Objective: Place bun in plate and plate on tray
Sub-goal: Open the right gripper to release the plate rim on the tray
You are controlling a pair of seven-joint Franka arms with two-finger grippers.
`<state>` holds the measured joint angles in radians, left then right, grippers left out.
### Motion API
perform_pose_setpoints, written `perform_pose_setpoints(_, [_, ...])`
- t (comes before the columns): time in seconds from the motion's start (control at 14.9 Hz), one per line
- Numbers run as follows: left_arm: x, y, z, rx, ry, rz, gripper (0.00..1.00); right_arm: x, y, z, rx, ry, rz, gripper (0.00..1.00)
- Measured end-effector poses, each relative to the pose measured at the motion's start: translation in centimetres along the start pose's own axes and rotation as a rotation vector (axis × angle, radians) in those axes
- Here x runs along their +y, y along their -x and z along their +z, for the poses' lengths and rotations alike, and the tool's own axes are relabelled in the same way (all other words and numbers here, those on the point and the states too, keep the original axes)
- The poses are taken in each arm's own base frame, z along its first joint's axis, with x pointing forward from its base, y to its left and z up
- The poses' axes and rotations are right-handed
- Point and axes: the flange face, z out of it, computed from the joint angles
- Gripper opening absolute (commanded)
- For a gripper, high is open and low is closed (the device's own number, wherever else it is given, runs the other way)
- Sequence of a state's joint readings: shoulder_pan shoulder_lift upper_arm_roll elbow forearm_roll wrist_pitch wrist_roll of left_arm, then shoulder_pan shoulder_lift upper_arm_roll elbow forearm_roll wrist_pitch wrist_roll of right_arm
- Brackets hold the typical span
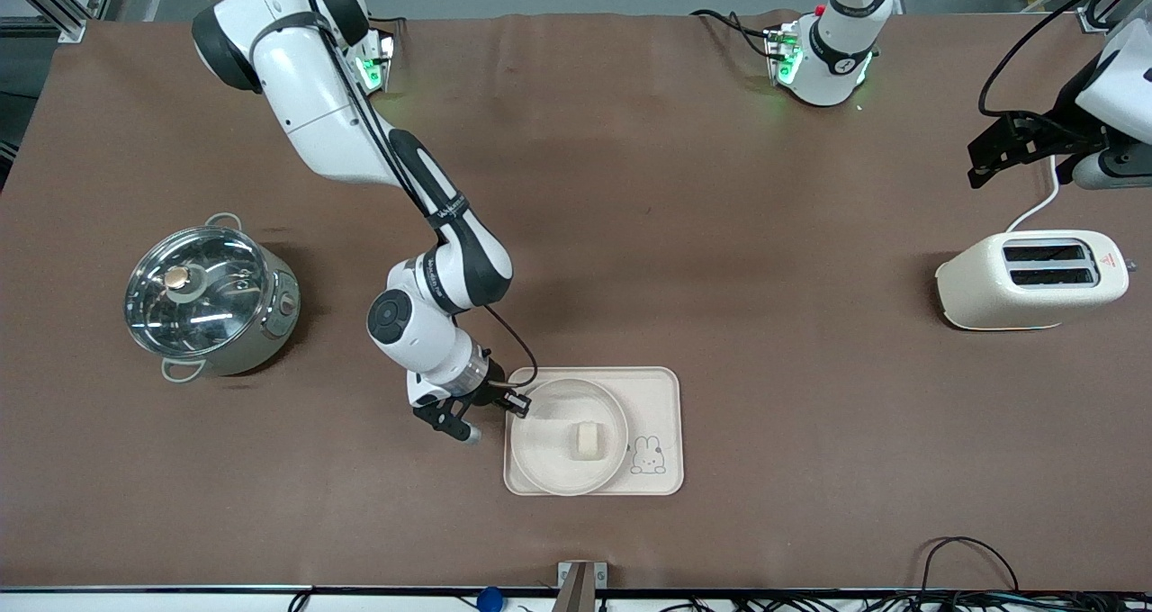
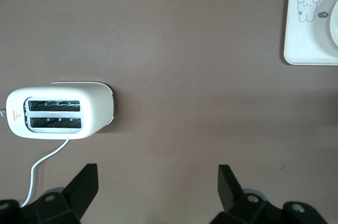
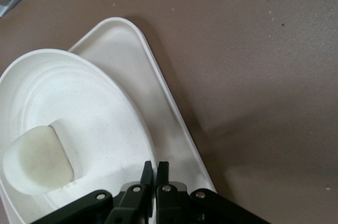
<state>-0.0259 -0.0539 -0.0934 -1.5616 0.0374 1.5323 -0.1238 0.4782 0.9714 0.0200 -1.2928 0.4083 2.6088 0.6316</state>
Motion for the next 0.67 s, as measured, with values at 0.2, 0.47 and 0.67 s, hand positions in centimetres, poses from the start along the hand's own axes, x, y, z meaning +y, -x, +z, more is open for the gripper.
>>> perform_pose_setpoints(0.2, [-0.01,0.08,-0.18,0.005,0.000,0.000,1.00,0.03,0.26,0.36,0.006,0.018,-0.036,0.00])
perform_pose_setpoints(0.47, [-0.05,0.24,-0.47,0.010,0.000,0.000,1.00,0.00,0.19,0.30,0.008,0.018,-0.059,0.17])
perform_pose_setpoints(0.67, [-0.06,0.26,-0.50,0.010,0.000,0.000,1.00,0.18,0.17,0.49,0.006,0.021,-0.061,0.68])
